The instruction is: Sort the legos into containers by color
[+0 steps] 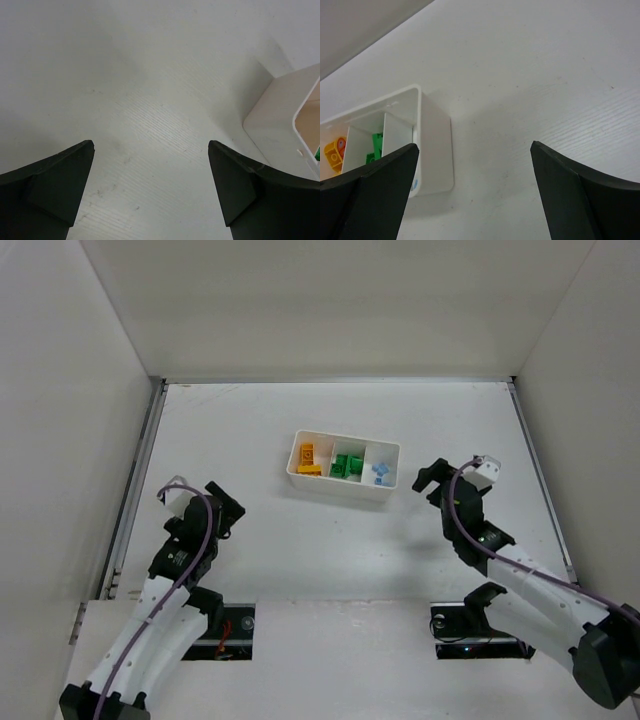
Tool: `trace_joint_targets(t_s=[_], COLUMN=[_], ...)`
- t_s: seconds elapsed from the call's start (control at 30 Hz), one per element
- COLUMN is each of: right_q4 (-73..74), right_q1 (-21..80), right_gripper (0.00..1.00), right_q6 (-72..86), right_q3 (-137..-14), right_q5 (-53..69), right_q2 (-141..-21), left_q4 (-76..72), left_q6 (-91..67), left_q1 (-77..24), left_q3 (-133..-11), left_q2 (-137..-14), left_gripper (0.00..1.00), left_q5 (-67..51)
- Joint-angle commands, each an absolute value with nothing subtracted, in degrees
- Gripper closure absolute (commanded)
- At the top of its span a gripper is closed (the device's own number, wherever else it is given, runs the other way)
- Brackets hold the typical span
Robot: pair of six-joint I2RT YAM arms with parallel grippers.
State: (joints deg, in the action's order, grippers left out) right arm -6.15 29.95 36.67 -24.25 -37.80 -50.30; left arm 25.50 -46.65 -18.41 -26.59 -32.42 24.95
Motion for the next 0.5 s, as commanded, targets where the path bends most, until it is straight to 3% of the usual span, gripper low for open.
trace_joint_targets(t_s=[0.0, 0.47], right_q4=[-1.5, 15.5], right_q1=[29.0, 32.5], right_gripper=[0.00, 0.00], right_q6=[39.0, 39.5], right_q3=[-25.1, -27.9], right_q5=[-40.2, -43.1], right_q2=[-47.0, -39.3], left_q4=[28.7, 20.3], left_q6=[-49.6, -47.8], left_q1=[-18.8, -20.4], left_q3=[-27.4, -25.7], left_q2=[-31.8, -32.3], left_gripper=[0.00, 0.00], left_q5=[23.8, 16.0])
